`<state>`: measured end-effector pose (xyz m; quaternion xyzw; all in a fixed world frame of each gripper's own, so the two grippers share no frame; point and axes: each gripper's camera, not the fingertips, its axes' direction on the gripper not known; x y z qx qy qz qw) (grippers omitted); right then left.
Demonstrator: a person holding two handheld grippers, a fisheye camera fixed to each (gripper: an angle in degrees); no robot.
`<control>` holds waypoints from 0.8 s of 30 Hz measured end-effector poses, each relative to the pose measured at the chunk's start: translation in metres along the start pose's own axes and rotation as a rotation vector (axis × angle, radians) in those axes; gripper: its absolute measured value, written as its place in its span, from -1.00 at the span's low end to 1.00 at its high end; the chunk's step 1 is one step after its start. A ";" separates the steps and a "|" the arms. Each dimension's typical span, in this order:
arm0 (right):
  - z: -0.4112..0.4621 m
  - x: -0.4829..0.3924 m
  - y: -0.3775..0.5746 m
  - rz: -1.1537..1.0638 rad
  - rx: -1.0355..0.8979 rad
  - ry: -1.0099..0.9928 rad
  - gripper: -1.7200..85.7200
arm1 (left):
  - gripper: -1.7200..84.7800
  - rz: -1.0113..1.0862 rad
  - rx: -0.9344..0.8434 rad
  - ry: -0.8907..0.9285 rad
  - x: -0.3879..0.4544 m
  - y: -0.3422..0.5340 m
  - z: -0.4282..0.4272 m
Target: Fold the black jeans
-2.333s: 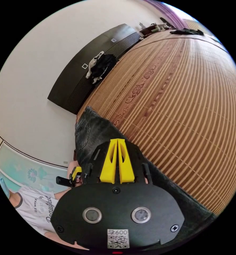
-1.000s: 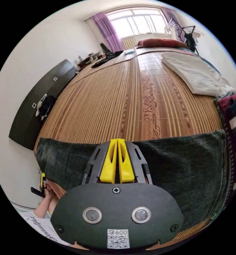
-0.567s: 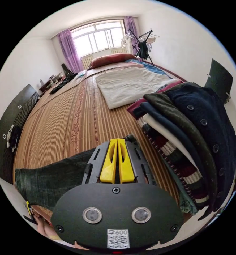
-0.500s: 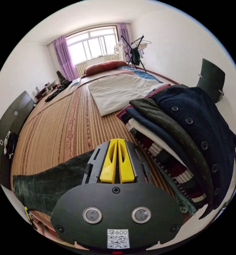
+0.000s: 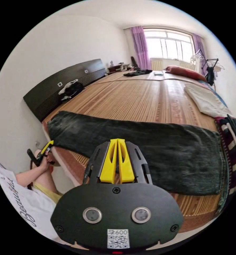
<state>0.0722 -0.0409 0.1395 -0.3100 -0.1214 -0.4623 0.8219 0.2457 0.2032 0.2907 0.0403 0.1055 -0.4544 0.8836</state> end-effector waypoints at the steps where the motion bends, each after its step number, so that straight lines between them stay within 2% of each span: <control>1: 0.019 -0.004 0.005 -0.023 -0.068 -0.016 -0.98 | -0.96 -0.010 -0.003 0.002 0.000 0.001 -0.002; 6: 0.029 0.045 0.037 0.142 -0.036 -0.059 -0.98 | -0.96 -0.022 0.000 -0.007 0.003 0.010 -0.011; 10: 0.005 0.092 0.061 0.227 -0.039 0.121 -0.98 | -0.96 -0.066 0.032 0.020 -0.002 0.022 -0.020; 12: -0.010 0.114 0.068 0.267 -0.042 0.096 -0.98 | -0.96 -0.078 0.046 0.026 -0.003 0.030 -0.026; 14: -0.037 0.142 0.080 0.361 0.046 0.207 -0.98 | -0.96 -0.093 0.054 0.032 -0.003 0.034 -0.030; 16: -0.049 0.165 0.091 0.430 0.041 0.307 -0.98 | -0.96 -0.102 0.065 0.037 -0.003 0.039 -0.035; 19: -0.059 0.192 0.111 0.566 0.083 0.348 -0.98 | -0.96 -0.116 0.075 0.043 -0.002 0.045 -0.042; 22: -0.049 0.171 0.120 0.528 0.076 0.661 -0.98 | -0.96 -0.122 0.083 0.045 -0.001 0.050 -0.049; 24: -0.033 0.159 0.127 0.513 0.089 0.732 -0.98 | -0.95 -0.125 0.085 0.044 0.002 0.052 -0.055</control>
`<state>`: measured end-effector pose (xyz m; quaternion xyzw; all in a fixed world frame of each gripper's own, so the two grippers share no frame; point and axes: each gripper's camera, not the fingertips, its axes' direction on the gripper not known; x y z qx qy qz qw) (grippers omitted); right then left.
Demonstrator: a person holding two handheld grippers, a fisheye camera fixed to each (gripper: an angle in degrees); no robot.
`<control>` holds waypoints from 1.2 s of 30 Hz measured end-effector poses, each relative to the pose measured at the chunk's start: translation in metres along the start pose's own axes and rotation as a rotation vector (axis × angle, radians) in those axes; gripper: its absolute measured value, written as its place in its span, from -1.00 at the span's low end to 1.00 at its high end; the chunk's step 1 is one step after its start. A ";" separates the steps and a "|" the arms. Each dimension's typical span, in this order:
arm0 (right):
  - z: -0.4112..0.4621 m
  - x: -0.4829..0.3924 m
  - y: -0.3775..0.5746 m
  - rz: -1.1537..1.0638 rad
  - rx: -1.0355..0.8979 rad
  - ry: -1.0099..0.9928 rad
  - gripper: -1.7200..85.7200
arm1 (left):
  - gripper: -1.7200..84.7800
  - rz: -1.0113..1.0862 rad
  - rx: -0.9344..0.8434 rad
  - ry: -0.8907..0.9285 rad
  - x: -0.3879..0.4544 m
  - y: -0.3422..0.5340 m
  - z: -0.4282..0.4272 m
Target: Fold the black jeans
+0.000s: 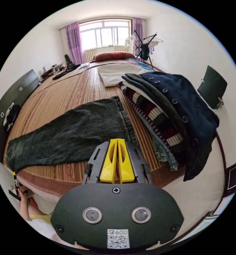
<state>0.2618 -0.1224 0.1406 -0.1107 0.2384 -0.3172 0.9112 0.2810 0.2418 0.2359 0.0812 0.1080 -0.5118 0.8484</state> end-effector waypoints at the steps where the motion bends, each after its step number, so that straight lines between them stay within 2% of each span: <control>1: 0.007 0.002 0.010 0.074 0.014 -0.024 -0.98 | -0.95 0.004 -0.001 -0.003 0.002 0.000 -0.003; 2: 0.011 0.009 0.021 0.171 0.051 -0.074 -0.98 | -0.95 0.007 -0.001 -0.004 0.003 0.000 -0.004; 5: 0.018 0.024 0.048 0.251 0.142 -0.201 -0.98 | -0.95 -0.011 -0.013 0.018 0.002 -0.002 -0.010; 10: 0.031 0.043 0.089 0.420 0.227 -0.405 -0.98 | -0.93 -0.259 -0.073 0.112 -0.028 0.009 -0.036; 13: 0.037 0.044 0.106 0.470 0.246 -0.469 -0.98 | -0.88 -0.325 -0.162 0.167 -0.026 0.010 -0.052; 16: 0.038 0.037 0.118 0.482 0.252 -0.488 -0.98 | -0.79 -0.200 -0.172 0.141 0.005 -0.010 -0.067; 19: 0.036 0.025 0.130 0.476 0.262 -0.480 -0.98 | -0.75 -0.019 -0.162 -0.037 0.059 -0.039 -0.082; 23: 0.032 0.010 0.146 0.483 0.272 -0.497 -0.98 | -0.76 0.003 -0.281 -0.025 0.081 -0.056 -0.065; 26: 0.028 -0.001 0.159 0.499 0.288 -0.515 -0.98 | -0.77 -0.030 -0.240 -0.038 0.089 -0.057 -0.072; 33: 0.011 -0.036 0.180 0.498 0.302 -0.518 -0.98 | -0.78 -0.047 -0.305 -0.069 0.106 -0.058 -0.092; 36: -0.001 -0.055 0.190 0.495 0.307 -0.511 -0.98 | -0.81 -0.057 -0.290 -0.029 0.112 -0.062 -0.098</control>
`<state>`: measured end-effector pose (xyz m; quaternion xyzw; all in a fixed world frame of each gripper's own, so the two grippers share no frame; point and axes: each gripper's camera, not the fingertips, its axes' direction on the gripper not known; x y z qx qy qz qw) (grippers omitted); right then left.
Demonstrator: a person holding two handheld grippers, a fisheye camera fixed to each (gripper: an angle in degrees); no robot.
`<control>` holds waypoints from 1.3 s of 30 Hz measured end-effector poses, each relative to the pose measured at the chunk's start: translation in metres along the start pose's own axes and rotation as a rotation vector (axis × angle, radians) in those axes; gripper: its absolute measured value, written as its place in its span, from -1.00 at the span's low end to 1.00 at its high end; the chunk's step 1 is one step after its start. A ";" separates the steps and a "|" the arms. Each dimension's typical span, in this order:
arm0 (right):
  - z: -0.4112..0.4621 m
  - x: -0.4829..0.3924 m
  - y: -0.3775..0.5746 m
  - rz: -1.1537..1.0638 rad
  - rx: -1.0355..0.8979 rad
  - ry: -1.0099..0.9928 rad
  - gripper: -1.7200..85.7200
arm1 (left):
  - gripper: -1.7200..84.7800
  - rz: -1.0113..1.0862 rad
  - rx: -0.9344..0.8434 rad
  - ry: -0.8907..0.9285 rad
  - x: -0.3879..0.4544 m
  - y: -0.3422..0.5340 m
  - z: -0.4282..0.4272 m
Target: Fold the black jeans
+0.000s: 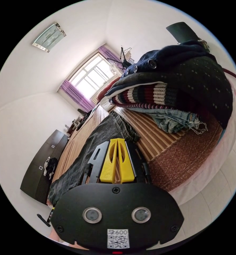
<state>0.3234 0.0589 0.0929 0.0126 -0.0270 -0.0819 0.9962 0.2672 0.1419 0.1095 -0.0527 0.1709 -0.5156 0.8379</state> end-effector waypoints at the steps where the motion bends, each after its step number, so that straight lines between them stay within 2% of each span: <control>1: -0.003 -0.007 0.006 -0.002 0.002 0.002 -0.98 | -0.82 -0.005 0.023 0.008 0.004 -0.001 -0.006; 6: -0.022 -0.059 0.035 -0.025 -0.023 0.022 -0.98 | -0.89 -0.007 0.013 -0.042 0.018 -0.006 -0.019; 8: -0.033 -0.139 0.071 -0.349 -0.064 -0.083 -0.98 | -0.90 0.019 0.049 -0.056 0.027 -0.005 -0.030; 10: -0.032 -0.206 0.113 -0.569 -0.164 -0.182 -0.98 | -0.91 0.086 0.027 -0.102 0.040 -0.009 -0.034; 14: -0.016 -0.352 0.240 -0.930 -0.407 -0.404 -0.98 | -0.92 0.209 -0.011 -0.193 0.066 -0.020 -0.047; 16: -0.017 -0.409 0.303 -1.092 -0.421 -0.490 -0.98 | -0.92 0.281 -0.037 -0.220 0.074 -0.029 -0.056; 18: -0.025 -0.460 0.367 -1.286 -0.354 -0.533 -0.98 | -0.92 0.321 -0.073 -0.224 0.076 -0.040 -0.063; 20: -0.037 -0.527 0.449 -1.488 -0.218 -0.408 -0.97 | -0.92 0.347 -0.077 -0.213 0.076 -0.054 -0.076; 21: -0.041 -0.541 0.468 -1.521 -0.166 -0.377 -0.97 | -0.92 0.326 -0.101 -0.185 0.071 -0.067 -0.084; 23: -0.056 -0.585 0.537 -1.746 0.010 -0.340 -0.94 | -0.92 0.326 -0.140 -0.147 0.064 -0.087 -0.095; 25: -0.068 -0.612 0.573 -1.864 0.017 -0.388 -0.87 | -0.91 0.360 -0.130 -0.122 0.056 -0.112 -0.115; 29: -0.085 -0.668 0.622 -1.947 -0.077 -0.374 -0.70 | -0.92 0.417 -0.126 -0.102 0.045 -0.140 -0.137; 32: -0.086 -0.697 0.651 -2.002 -0.022 -0.263 -0.70 | -0.94 0.414 -0.090 -0.107 0.028 -0.162 -0.164; 35: -0.082 -0.724 0.671 -2.018 -0.073 -0.236 -0.72 | -0.94 0.402 -0.116 -0.101 0.004 -0.187 -0.178; 37: -0.083 -0.739 0.677 -1.992 -0.123 -0.233 -0.72 | -0.94 0.320 -0.158 -0.159 -0.032 -0.209 -0.186; 39: -0.091 -0.751 0.685 -1.983 -0.100 -0.237 -0.73 | -0.95 0.228 -0.139 -0.111 -0.066 -0.223 -0.202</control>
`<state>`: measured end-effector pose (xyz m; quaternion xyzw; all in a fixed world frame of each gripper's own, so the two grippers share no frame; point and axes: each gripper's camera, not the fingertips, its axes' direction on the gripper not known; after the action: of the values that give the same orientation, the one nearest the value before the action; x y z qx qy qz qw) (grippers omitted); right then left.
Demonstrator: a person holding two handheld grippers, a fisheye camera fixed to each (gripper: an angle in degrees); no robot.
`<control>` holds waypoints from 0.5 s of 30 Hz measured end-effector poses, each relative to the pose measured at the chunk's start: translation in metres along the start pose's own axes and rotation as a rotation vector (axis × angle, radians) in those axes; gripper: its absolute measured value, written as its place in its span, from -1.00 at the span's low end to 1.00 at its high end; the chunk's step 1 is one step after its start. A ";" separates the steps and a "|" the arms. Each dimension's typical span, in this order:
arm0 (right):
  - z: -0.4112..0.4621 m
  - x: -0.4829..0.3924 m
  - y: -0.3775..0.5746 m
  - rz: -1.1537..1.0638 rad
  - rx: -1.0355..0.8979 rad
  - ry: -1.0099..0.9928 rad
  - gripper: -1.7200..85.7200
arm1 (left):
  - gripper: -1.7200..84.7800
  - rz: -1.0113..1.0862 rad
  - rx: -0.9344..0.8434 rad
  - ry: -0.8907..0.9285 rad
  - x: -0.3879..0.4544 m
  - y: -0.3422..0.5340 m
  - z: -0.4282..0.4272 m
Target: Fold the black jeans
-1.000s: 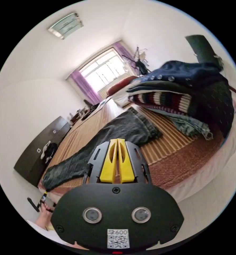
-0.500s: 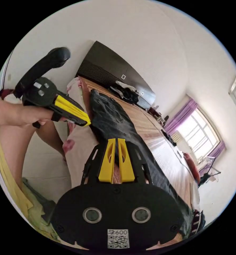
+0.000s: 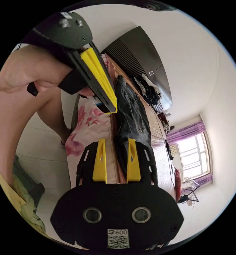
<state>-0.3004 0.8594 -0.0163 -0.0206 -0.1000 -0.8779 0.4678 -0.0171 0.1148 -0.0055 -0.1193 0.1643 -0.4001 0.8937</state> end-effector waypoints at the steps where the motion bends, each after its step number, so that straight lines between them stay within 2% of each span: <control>1: -0.004 -0.004 -0.011 -0.008 0.005 0.028 -0.75 | -0.95 -0.027 0.012 0.023 -0.013 -0.001 -0.005; 4: -0.006 -0.011 -0.041 -0.026 -0.041 0.082 -0.79 | -0.94 -0.174 0.036 0.106 -0.083 -0.012 -0.025; 8: -0.026 0.004 -0.077 0.105 -0.036 0.020 -0.89 | -0.92 -0.345 0.048 0.154 -0.158 -0.035 -0.037; 15: -0.047 0.038 -0.118 0.202 -0.036 -0.075 -0.97 | -0.61 -0.803 0.013 0.543 -0.346 -0.102 -0.016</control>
<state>-0.4165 0.8826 -0.0759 -0.0720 -0.0991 -0.8265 0.5494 -0.3089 0.3082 0.0831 -0.0588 0.3301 -0.7310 0.5944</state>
